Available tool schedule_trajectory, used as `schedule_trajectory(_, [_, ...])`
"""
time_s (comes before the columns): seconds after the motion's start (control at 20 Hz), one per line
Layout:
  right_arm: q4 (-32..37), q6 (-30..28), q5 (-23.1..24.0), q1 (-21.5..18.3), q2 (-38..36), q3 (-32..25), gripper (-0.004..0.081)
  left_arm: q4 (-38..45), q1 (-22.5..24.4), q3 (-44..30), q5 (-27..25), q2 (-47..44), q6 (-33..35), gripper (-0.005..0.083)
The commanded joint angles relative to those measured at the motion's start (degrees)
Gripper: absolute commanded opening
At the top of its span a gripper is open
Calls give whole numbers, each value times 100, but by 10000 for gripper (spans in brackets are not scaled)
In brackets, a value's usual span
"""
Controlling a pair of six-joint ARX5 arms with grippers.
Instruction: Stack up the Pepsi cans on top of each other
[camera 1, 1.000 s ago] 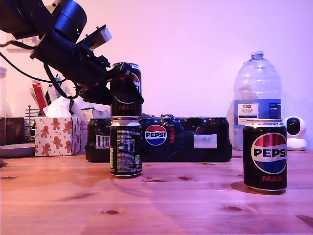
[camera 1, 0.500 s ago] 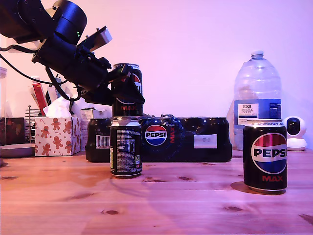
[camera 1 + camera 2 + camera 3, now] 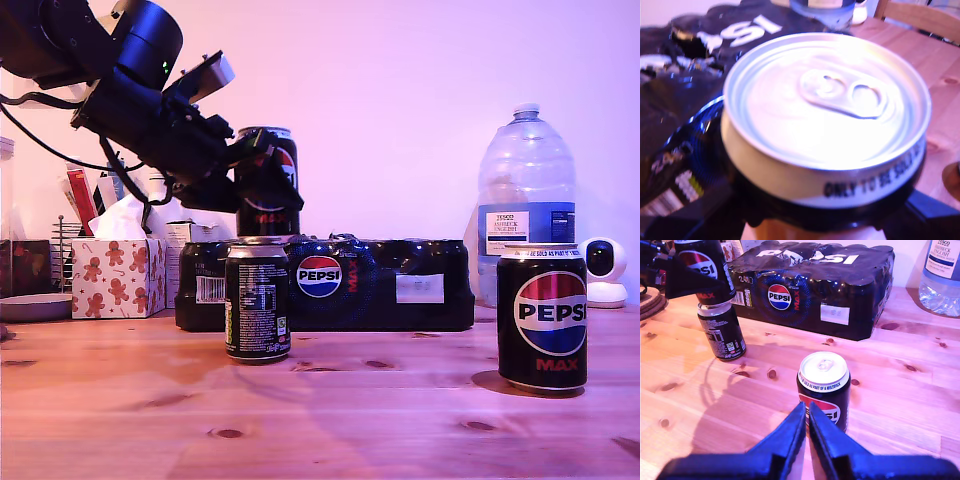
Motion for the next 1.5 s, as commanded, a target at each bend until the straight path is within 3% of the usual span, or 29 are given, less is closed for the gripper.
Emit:
schedule_trajectory(0.0, [26,0,4,22,31,-85,-12,238,-13,-39,39,-105,-35,395])
schedule_trajectory(1.45, [28,0,7,22,31,-85,-12,94,129,-337,85,-444,57,395])
